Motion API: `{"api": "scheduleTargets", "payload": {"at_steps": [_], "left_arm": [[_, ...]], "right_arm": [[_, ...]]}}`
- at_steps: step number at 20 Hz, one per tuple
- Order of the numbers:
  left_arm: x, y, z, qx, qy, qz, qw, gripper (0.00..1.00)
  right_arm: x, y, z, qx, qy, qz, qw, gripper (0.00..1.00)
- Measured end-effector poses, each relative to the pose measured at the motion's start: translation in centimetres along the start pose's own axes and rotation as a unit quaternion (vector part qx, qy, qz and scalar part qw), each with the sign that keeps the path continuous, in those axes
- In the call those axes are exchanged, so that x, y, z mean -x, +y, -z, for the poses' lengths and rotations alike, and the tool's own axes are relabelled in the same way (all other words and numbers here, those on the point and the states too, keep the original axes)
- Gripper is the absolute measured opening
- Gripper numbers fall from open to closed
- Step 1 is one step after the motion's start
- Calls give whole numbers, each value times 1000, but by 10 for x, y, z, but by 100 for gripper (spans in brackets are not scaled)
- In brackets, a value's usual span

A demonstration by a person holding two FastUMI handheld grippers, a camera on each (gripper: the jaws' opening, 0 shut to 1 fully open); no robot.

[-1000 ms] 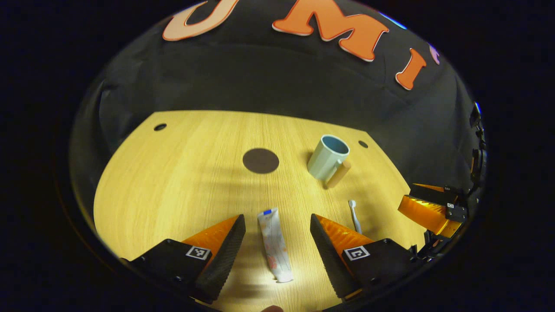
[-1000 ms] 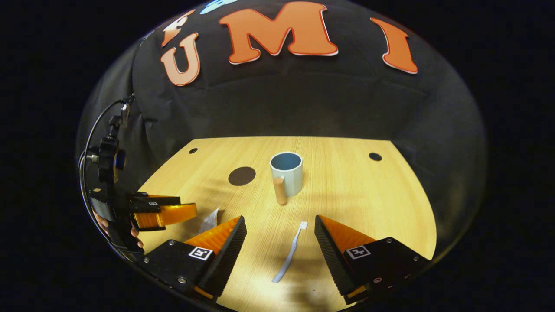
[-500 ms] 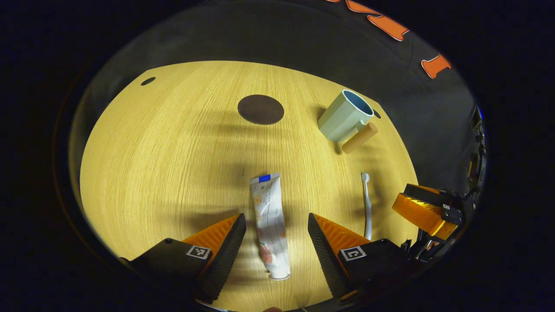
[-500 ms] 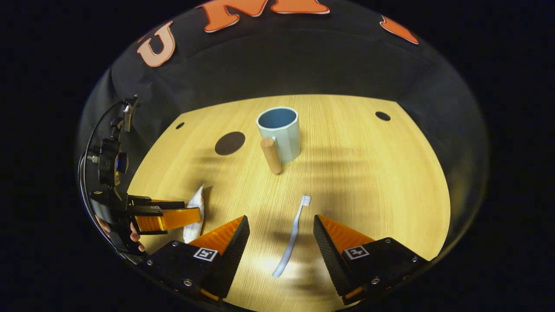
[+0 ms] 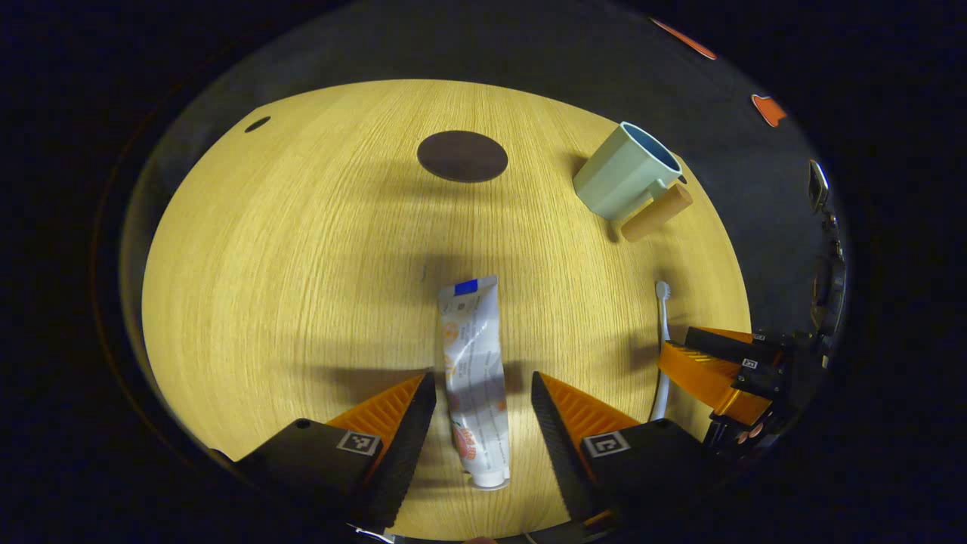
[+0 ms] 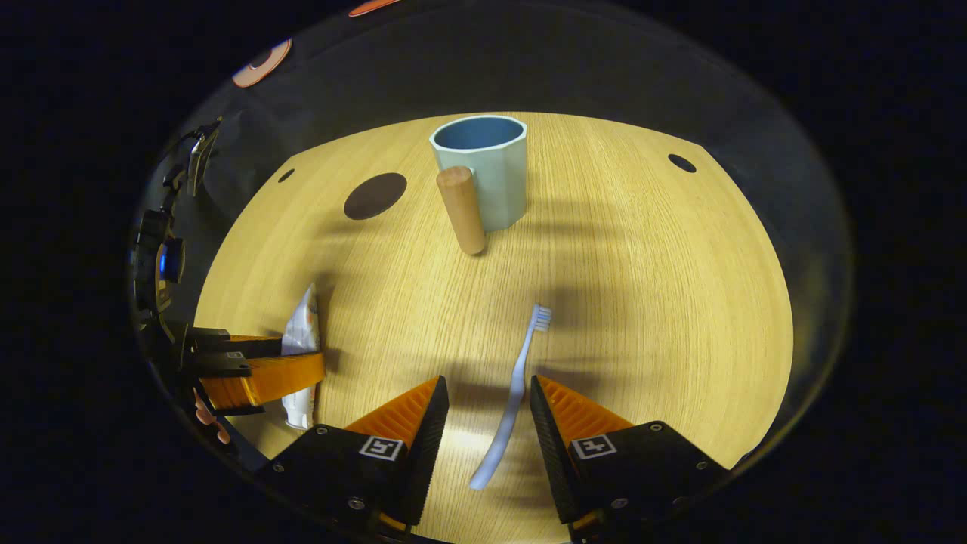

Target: Put the toothbrush and toothpaste on the desktop into the cup, then pick up the cup and place it on the coaster on the desktop.

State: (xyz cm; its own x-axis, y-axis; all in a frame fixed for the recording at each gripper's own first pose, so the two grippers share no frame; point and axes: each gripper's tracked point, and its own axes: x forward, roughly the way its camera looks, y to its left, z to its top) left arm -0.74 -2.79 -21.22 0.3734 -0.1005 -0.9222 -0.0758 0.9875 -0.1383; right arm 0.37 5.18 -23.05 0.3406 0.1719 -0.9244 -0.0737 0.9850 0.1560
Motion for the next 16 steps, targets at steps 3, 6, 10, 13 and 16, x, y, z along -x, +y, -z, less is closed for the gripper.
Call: {"api": "scheduleTargets", "payload": {"at_steps": [3, 6, 10, 13, 16], "left_arm": [[-4, 4, 0, -7, -3, -8, 1000, 75], [-5, 8, -4, -4, -9, -15, 1000, 60], [0, 7, -16, 7, -14, 3, 1000, 50], [11, 5, -33, 13, -6, 14, 1000, 29], [18, 17, -26, 22, -10, 25, 999, 29]], "right_arm": [[-9, -2, 8, -11, 19, 5, 1000, 60], [-12, -2, 5, -16, 19, 7, 1000, 55], [-15, -11, 3, -4, 16, 30, 999, 40], [-14, -14, -1, -25, 8, 30, 999, 10], [-11, -4, -2, -32, 1, 6, 999, 8]]}}
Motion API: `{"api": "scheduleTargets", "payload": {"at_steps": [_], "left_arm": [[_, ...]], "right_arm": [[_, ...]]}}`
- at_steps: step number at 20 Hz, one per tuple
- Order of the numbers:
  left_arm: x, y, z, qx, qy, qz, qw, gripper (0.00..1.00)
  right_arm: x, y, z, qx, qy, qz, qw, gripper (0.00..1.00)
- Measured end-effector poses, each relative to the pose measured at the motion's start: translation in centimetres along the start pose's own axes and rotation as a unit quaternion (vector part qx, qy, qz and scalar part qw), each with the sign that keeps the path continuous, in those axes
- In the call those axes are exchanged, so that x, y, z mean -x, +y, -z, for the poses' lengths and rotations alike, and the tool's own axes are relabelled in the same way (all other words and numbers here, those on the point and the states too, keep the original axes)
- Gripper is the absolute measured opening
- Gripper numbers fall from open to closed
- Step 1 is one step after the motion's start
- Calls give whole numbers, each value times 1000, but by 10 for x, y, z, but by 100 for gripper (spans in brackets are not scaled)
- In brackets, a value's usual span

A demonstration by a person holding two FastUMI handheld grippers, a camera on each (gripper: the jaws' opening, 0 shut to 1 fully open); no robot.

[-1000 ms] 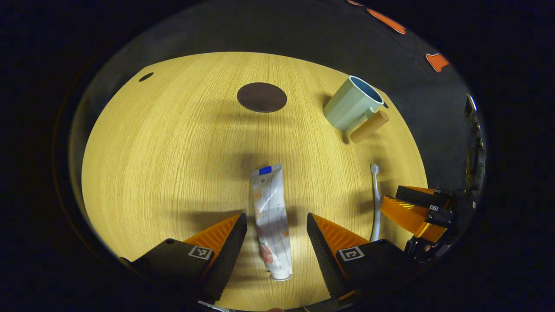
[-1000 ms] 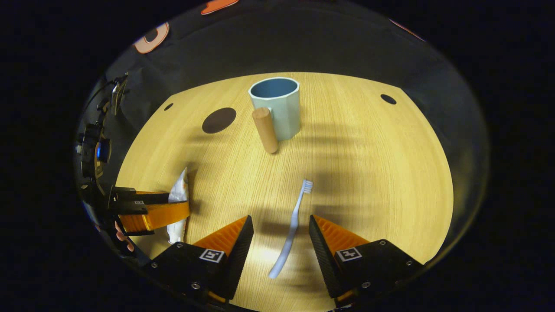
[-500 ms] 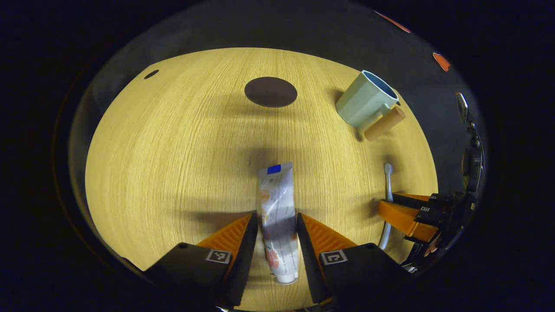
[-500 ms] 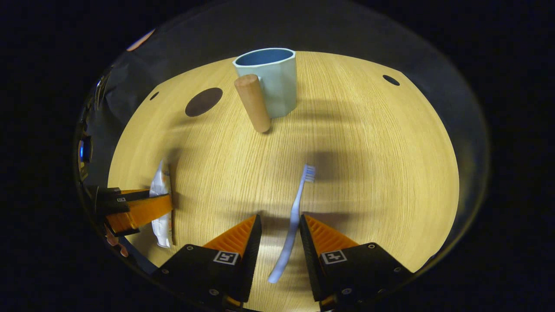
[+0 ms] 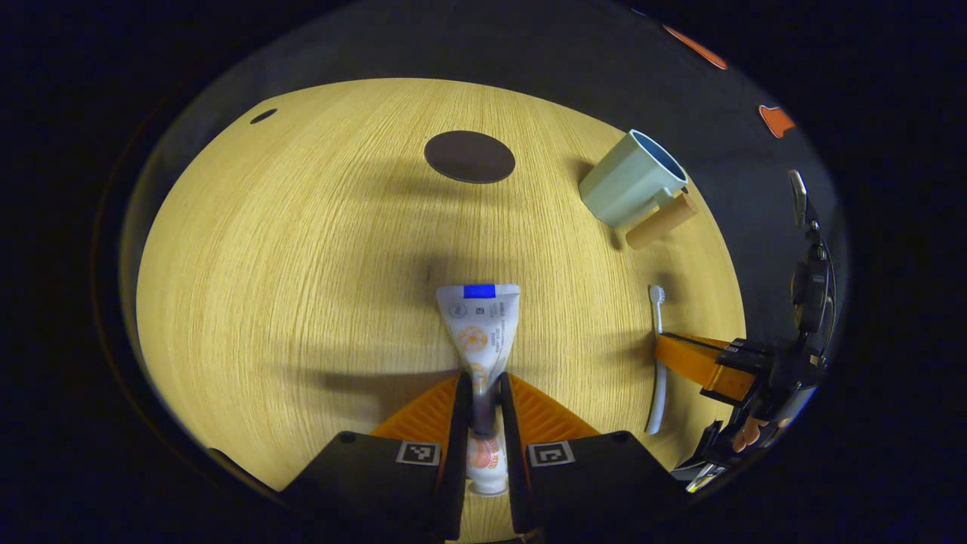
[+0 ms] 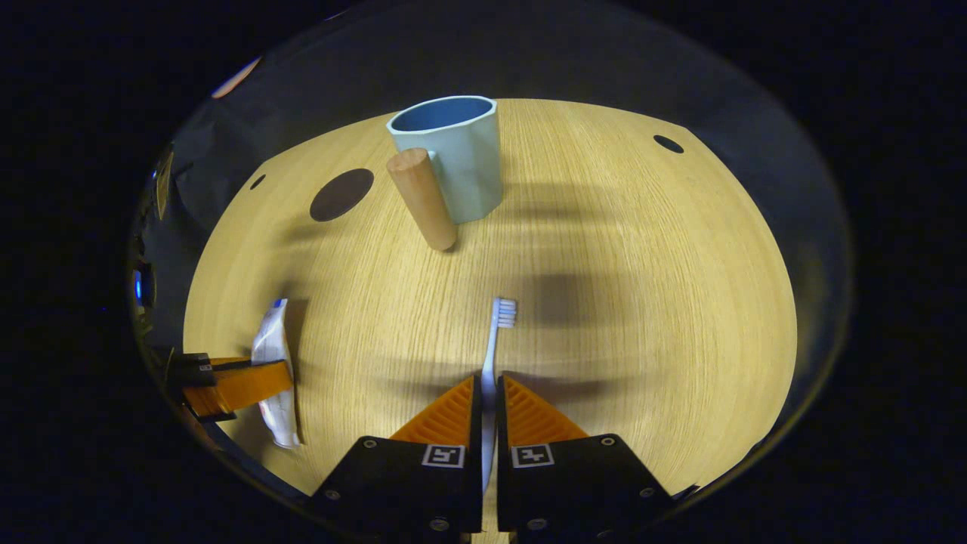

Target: Put the toothbrush and toothpaste on the desktop into the cup, then pick up the cup and place it on the coaster on the desktop.

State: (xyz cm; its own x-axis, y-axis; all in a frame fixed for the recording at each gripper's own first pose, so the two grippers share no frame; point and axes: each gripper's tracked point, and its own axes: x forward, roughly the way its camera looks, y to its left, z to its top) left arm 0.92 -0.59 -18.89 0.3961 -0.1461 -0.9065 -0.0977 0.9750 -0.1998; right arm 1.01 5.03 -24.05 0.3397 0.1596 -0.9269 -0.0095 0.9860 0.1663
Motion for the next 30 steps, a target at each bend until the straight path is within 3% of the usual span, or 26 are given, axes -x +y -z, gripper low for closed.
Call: {"api": "scheduleTargets", "payload": {"at_steps": [5, 8, 10, 13, 16, 17, 22, 30], "left_arm": [[42, -8, -15, -4, -33, 13, 999, 27], [68, -13, -20, -12, -55, 14, 998, 27], [54, -15, -16, -16, -59, 13, 998, 27], [21, -9, 0, -24, -42, -18, 999, 27], [11, -14, -7, -50, -72, -7, 996, 27], [8, -15, -5, -56, -70, -9, 996, 19], [8, -14, -5, -52, -73, 8, 996, 19], [12, -16, -10, -49, -108, 26, 993, 19]], "right_arm": [[19, 27, -25, -3, -58, -50, 997, 8], [30, 26, -41, -2, -97, -60, 993, 8], [30, 27, -43, -1, -107, -59, 993, 8], [32, 27, -42, 2, -106, -58, 993, 8], [31, 27, -42, 12, -118, -63, 991, 8], [31, 27, -43, 16, -122, -66, 990, 8], [36, 32, -54, 20, -157, -89, 983, 8], [57, 27, -92, 13, -244, -114, 963, 7]]}}
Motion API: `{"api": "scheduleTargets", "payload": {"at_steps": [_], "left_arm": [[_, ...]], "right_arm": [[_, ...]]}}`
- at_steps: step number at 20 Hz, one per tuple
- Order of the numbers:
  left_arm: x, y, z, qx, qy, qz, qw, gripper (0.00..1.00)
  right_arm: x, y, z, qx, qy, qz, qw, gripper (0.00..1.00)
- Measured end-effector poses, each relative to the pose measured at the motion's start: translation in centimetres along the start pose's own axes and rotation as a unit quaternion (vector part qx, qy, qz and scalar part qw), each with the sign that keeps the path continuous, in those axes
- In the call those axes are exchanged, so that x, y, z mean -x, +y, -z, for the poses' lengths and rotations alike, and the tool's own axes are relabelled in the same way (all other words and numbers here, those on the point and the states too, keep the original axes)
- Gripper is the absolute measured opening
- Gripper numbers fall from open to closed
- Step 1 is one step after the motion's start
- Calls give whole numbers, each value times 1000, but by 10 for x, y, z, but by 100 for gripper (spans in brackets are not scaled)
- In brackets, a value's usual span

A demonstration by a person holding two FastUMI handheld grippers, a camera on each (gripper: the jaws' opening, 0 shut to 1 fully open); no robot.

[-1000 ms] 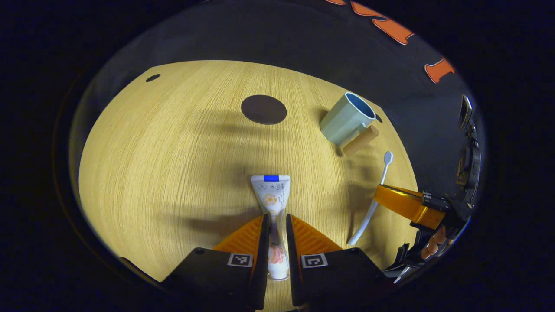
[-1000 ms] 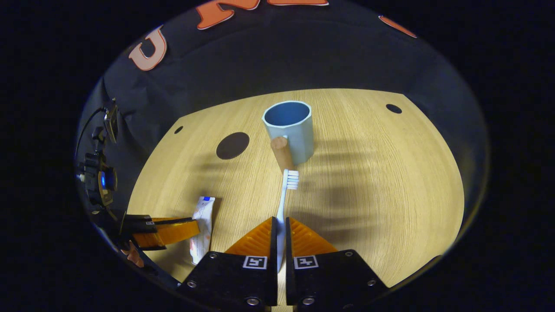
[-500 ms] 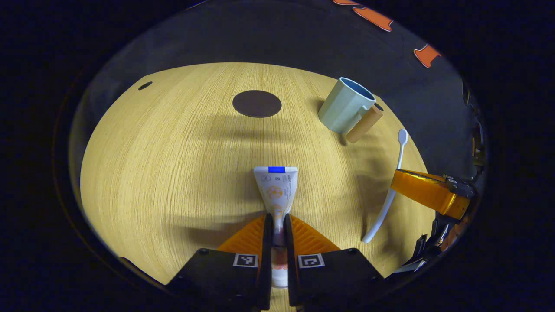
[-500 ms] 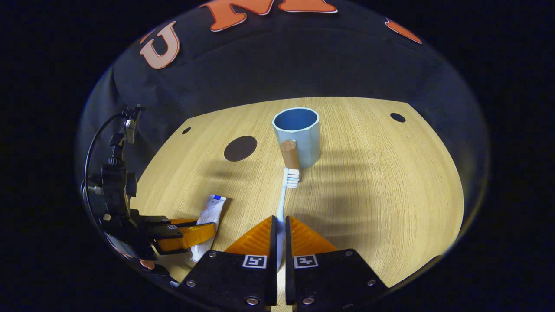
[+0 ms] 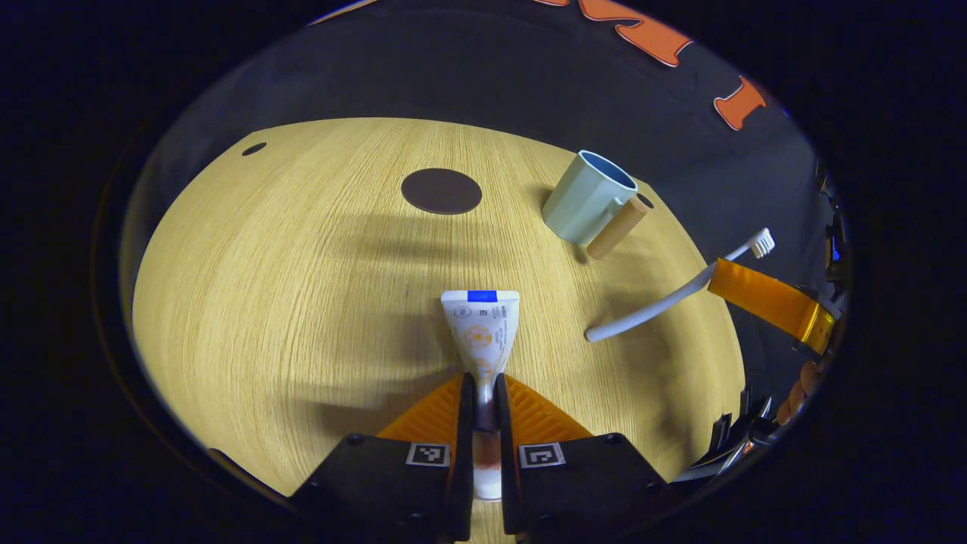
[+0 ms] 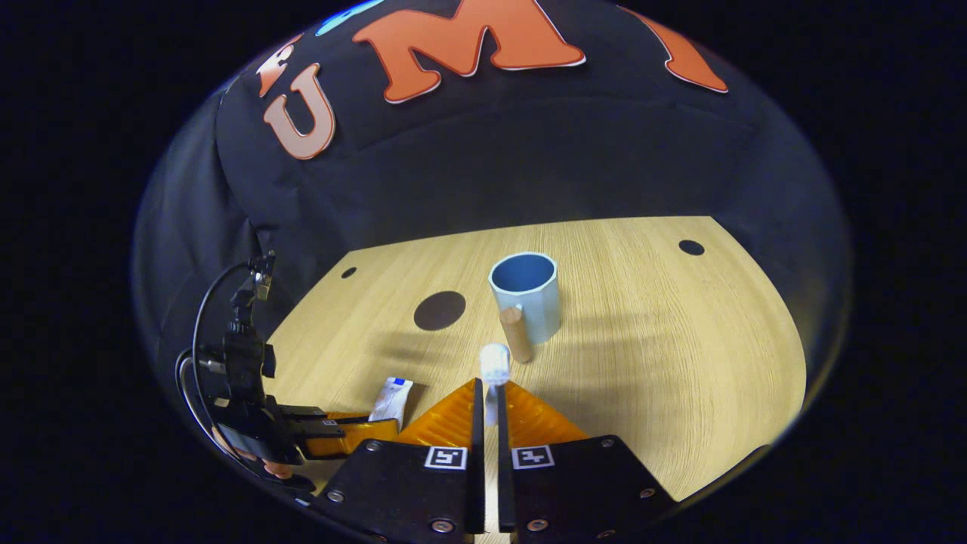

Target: Put the toothbrush and toothpaste on the desktop into the cup, then pick up the cup and place it on the coaster on the desktop.

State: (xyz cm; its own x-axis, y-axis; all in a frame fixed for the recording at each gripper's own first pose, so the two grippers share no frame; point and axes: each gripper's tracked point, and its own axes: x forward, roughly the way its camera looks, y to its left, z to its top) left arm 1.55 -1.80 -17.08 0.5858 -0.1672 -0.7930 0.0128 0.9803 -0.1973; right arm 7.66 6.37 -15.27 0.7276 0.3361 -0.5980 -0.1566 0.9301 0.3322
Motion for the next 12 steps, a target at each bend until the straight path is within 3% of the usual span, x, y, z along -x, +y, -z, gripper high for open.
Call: {"api": "scheduleTargets", "payload": {"at_steps": [6, 10, 12], "left_arm": [[4, -2, -5, -9, -16, 1, 1000, 19], [6, -1, -6, -11, -18, 1, 1000, 19], [6, -1, -6, -12, -22, -8, 1000, 19]], "right_arm": [[-23, -12, 10, 6, 2, 11, 1000, 4], [-53, -27, 47, -53, 82, 23, 995, 4], [-58, -45, 64, -86, 115, 39, 989, 10]]}}
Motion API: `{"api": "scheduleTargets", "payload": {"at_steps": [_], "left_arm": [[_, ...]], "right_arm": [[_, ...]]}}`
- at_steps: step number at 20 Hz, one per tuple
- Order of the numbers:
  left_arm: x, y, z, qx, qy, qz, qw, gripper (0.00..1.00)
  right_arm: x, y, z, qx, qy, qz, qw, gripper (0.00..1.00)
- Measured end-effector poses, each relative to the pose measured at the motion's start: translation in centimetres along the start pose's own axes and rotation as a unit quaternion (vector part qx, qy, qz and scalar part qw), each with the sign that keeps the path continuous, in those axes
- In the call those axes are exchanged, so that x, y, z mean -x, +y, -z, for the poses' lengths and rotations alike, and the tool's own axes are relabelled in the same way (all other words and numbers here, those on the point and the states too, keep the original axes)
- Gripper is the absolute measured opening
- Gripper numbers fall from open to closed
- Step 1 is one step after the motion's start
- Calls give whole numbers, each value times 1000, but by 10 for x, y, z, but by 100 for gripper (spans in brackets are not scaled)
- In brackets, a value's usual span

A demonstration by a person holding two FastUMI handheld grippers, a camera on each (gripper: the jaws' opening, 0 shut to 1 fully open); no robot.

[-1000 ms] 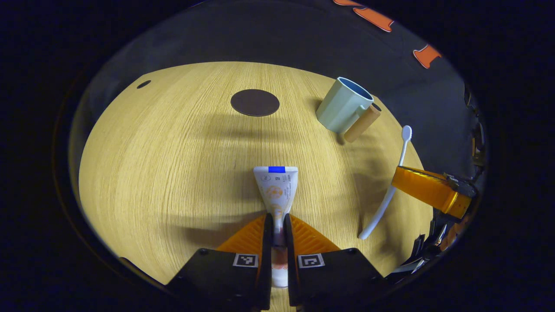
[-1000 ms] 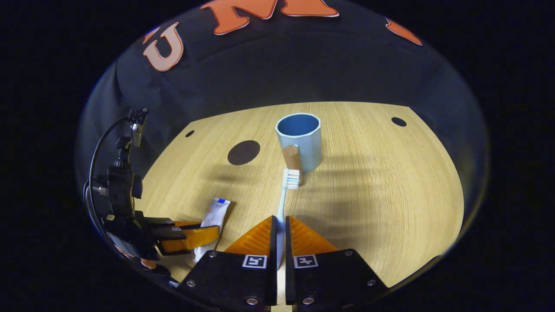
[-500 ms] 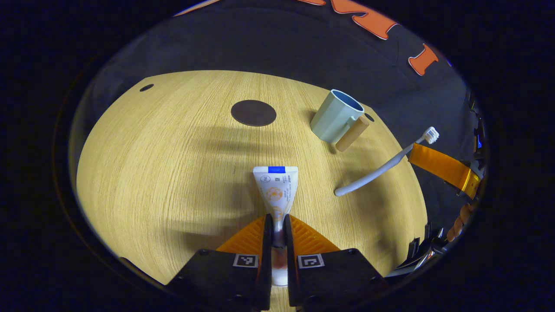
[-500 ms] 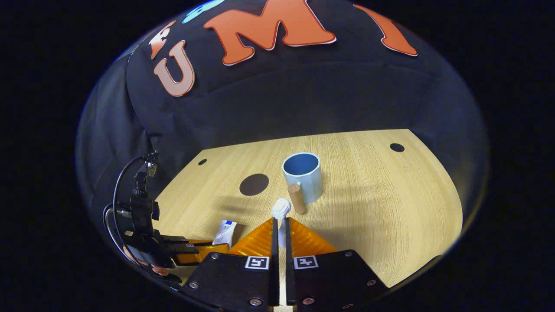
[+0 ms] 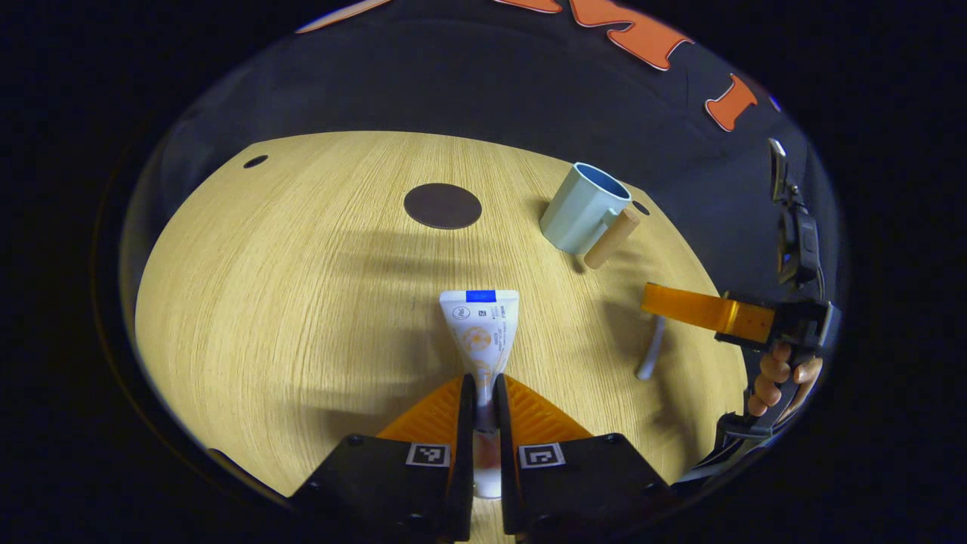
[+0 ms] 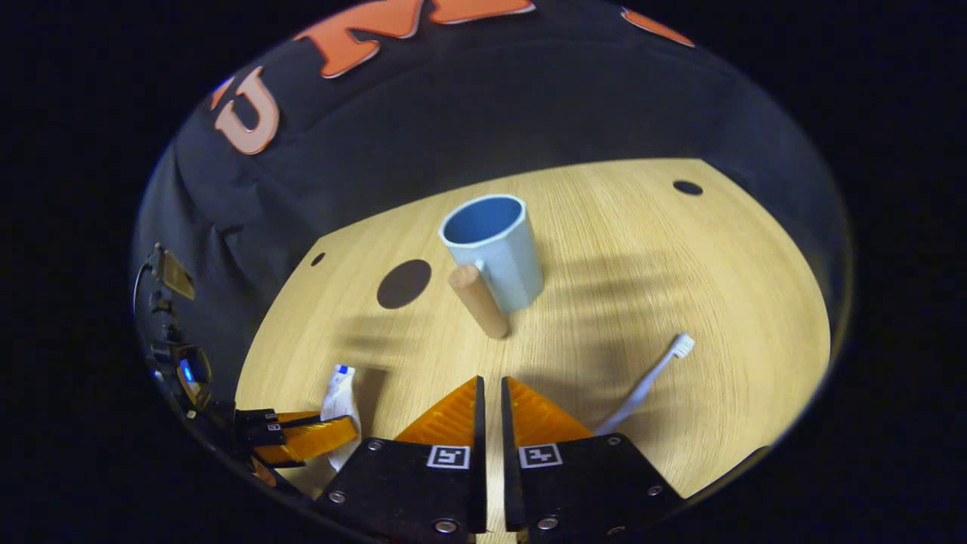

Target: Put the toothbrush and toothpaste on the desktop into the cup, then pick up the cup and place it on the coaster on the desktop.

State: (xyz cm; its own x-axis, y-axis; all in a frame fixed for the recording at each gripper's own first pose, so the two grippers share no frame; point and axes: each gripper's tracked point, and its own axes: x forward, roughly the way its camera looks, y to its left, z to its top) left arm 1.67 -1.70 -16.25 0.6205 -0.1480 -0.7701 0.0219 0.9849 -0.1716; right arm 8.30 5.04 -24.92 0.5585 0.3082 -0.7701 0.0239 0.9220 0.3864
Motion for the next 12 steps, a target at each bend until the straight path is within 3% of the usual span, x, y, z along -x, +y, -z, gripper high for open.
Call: {"api": "scheduleTargets", "payload": {"at_steps": [11, 12], "left_arm": [[3, 1, 4, 9, 6, -5, 1000, 19], [3, 1, 4, 11, 7, -6, 1000, 19]], "right_arm": [[55, -104, -11, -49, -18, 131, 990, 79], [59, -111, -10, -55, -18, 139, 989, 75]]}}
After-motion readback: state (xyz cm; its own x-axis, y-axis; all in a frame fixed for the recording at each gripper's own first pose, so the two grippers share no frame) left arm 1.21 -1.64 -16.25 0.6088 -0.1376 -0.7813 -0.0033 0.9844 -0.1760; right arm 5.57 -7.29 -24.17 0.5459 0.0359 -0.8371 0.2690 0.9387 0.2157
